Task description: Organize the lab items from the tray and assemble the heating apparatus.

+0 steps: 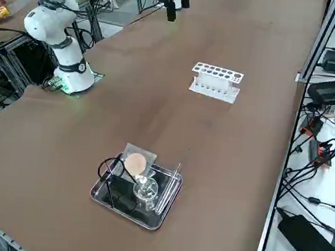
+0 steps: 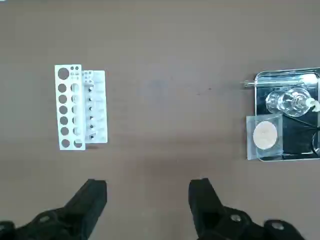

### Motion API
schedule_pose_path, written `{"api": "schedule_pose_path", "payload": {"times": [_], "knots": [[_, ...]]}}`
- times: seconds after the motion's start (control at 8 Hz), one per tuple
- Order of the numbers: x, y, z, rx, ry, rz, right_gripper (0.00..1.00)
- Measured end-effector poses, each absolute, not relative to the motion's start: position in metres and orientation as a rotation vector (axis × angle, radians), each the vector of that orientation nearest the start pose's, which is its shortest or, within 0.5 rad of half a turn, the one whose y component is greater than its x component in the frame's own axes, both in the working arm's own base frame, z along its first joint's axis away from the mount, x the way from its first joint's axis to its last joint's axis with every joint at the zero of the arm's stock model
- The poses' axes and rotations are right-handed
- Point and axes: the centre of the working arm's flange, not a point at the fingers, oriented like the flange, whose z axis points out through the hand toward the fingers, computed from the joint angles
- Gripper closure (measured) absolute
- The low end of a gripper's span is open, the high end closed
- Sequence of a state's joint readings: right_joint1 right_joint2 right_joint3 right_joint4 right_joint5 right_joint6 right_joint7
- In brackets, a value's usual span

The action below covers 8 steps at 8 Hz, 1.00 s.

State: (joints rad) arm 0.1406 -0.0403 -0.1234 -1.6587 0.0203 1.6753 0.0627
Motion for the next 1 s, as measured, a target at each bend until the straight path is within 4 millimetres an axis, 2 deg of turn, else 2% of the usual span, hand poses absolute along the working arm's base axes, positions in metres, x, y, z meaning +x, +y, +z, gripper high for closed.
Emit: {"api": "schedule_pose_path", "payload": {"times": [0.5,0.75,1.0], "knots": [[0.551,0.027,0.619,-3.118,0.018,-0.103,0.00],[0.553,0.023,0.616,-3.137,0.012,-0.099,0.00],[0.561,0.010,0.607,-3.175,-0.099,-0.095,0.00]]}}
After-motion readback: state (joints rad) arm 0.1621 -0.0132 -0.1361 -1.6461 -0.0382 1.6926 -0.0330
